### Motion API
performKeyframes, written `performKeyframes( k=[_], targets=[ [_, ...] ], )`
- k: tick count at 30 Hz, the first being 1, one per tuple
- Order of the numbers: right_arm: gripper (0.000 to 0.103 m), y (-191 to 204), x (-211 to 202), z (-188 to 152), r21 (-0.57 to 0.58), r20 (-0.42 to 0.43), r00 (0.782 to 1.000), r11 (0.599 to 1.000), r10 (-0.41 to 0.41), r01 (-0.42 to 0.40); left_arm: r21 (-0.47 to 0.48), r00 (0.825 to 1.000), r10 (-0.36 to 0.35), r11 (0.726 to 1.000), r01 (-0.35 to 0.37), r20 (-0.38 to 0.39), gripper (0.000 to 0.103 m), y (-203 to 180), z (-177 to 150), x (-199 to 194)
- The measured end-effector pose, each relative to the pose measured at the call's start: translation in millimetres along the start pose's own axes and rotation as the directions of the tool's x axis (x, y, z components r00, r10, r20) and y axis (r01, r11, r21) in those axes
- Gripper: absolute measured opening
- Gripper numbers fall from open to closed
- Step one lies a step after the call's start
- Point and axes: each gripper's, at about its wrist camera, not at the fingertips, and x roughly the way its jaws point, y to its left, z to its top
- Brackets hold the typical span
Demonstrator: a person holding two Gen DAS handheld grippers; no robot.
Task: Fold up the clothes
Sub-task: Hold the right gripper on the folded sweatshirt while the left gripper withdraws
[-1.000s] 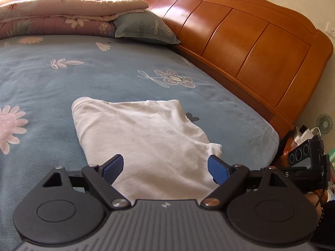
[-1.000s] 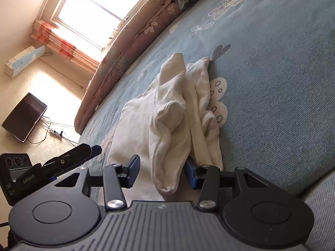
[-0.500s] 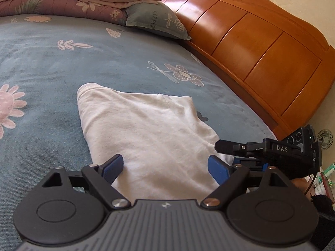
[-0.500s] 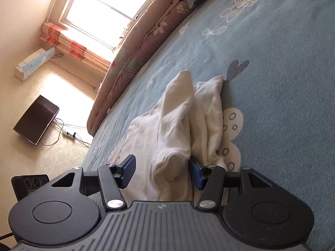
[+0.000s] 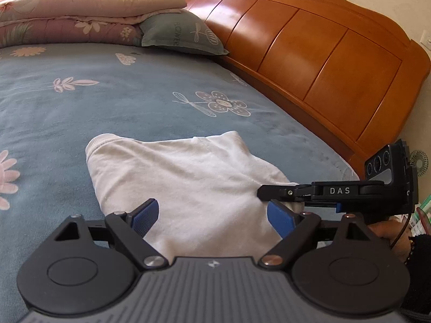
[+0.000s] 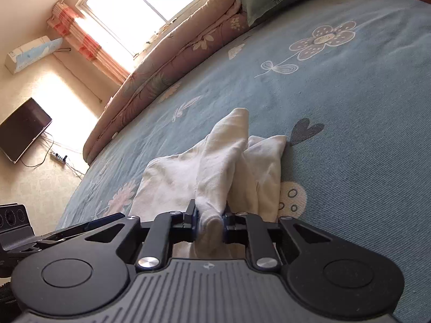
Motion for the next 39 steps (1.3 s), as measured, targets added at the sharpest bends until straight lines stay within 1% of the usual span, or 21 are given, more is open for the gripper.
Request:
performKeyframes(
  k=[3,5,8,10,12,14,16,18,20,22,24,26,28,30,32,33,34,36,37,39],
  targets=[
    [0.019,-7,3,-6,0.034,-0.023,1.000,0.999,-0.018,0.019,-0.023,1.000,-0.002,1.000,0.001,-0.029,0.088,8,-1,18],
    [0.019,-12,1,-12,0.072,-0.027,1.000,0.997,-0.016,0.018,-0.037,0.999,-0.005,0.999,0.004,-0.044,0.088,13,-3,28],
    [0.019,-14,-5,-18,0.106,-0.025,1.000,0.994,-0.013,0.016,-0.029,0.999,-0.011,1.000,0.010,-0.035,0.088,12,2,27],
    [0.019,-15,-8,-19,0.116,-0.023,1.000,0.993,-0.016,0.018,-0.004,1.000,-0.001,1.000,0.000,-0.015,0.088,9,7,24],
    [0.019,-13,-11,-20,0.100,-0.023,0.999,0.995,-0.027,0.029,0.021,1.000,0.025,0.999,-0.025,0.009,0.088,9,13,26],
    [0.020,-13,-14,-21,0.098,-0.016,0.999,0.995,-0.031,0.032,0.035,0.999,0.047,0.998,-0.047,0.013,0.088,15,21,34],
    [0.022,-10,-19,-19,0.081,0.007,0.999,0.996,-0.045,0.045,0.043,0.999,0.053,0.998,-0.053,-0.013,0.088,24,27,52],
    [0.025,-2,-28,-14,0.038,0.044,0.994,0.995,-0.097,0.095,0.061,0.998,0.061,0.996,-0.060,-0.023,0.088,28,33,68],
    [0.026,8,-39,-8,-0.026,0.097,0.982,0.986,-0.161,0.164,0.081,0.996,0.085,0.993,-0.083,-0.026,0.088,26,39,74],
    [0.026,20,-47,2,-0.095,0.146,0.971,0.975,-0.187,0.202,0.096,0.994,0.110,0.990,-0.107,-0.024,0.088,20,43,69],
    [0.026,34,-43,15,-0.172,0.165,0.972,0.966,-0.165,0.193,0.094,0.992,0.129,0.987,-0.128,-0.004,0.088,17,43,55],
    [0.026,47,-26,26,-0.245,0.147,0.980,0.955,-0.133,0.166,0.073,0.988,0.151,0.986,-0.151,0.003,0.088,17,39,41],
    [0.026,53,1,32,-0.296,0.111,0.986,0.943,-0.125,0.153,0.033,0.990,0.144,0.989,-0.144,-0.002,0.088,20,31,27],
    [0.025,51,32,33,-0.327,0.066,0.984,0.928,-0.165,0.177,-0.005,0.993,0.118,0.993,-0.118,-0.012,0.088,23,21,15],
    [0.019,37,51,28,-0.343,0.040,0.969,0.907,-0.246,0.244,-0.021,0.996,0.085,0.996,-0.086,-0.028,0.088,23,10,8],
    [0.013,29,51,26,-0.334,0.039,0.965,0.906,-0.260,0.258,-0.020,0.996,0.071,0.997,-0.072,-0.046,0.089,23,5,8],
    [0.012,21,48,25,-0.316,0.044,0.965,0.913,-0.259,0.259,-0.010,0.996,0.071,0.997,-0.072,-0.063,0.090,23,-1,10],
    [0.013,16,33,26,-0.287,0.066,0.953,0.909,-0.296,0.302,0.037,0.989,0.113,0.993,-0.109,-0.098,0.090,21,-8,16],
    [0.017,17,24,26,-0.279,0.079,0.947,0.906,-0.310,0.320,0.050,0.987,0.128,0.991,-0.123,-0.101,0.090,20,-8,14],
    [0.019,23,2,23,-0.272,0.104,0.953,0.914,-0.284,0.302,0.034,0.991,0.112,0.993,-0.109,-0.077,0.090,17,-6,3]
  ],
)
